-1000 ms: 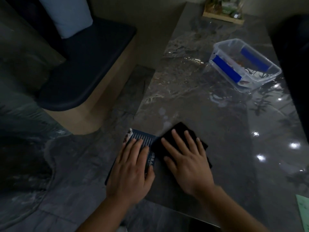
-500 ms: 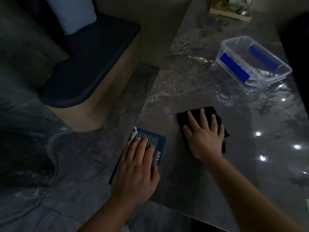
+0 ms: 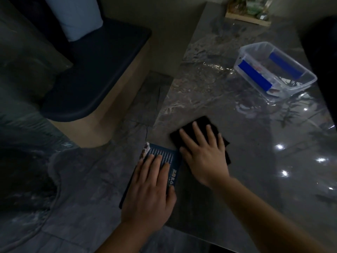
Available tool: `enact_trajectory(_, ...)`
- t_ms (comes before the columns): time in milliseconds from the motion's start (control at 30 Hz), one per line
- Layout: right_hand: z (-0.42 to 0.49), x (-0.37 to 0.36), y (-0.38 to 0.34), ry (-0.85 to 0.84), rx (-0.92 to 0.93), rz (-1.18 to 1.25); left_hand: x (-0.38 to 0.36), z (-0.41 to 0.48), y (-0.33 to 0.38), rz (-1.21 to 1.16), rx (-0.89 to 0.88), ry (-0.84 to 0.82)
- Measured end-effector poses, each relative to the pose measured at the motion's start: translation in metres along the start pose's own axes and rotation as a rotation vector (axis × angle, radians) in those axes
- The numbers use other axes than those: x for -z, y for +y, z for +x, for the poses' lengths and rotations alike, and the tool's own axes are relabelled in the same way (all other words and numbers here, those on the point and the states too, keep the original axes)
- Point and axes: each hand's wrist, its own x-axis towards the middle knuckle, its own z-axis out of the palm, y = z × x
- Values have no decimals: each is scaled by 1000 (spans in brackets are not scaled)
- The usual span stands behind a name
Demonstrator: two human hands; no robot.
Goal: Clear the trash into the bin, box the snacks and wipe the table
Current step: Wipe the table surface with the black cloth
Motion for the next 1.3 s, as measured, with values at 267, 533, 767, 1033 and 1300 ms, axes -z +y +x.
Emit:
enact_trajectory(267, 78, 17, 28, -34, -329, 129, 3, 2, 1, 33, 4, -22)
enact_trajectory(533, 31, 7, 33, 0, 122, -39, 3, 1, 1, 24, 4, -31)
enact_trajectory(767, 12, 1, 1, 39, -74, 28, 5, 2, 2, 18, 0, -39)
enact_trajectory(1033, -3, 17, 103, 15, -341, 65, 7, 3, 3, 31, 3, -45)
enact_trajectory(1300, -107, -8, 29, 3, 124, -22, 3, 3, -7, -143, 5, -12)
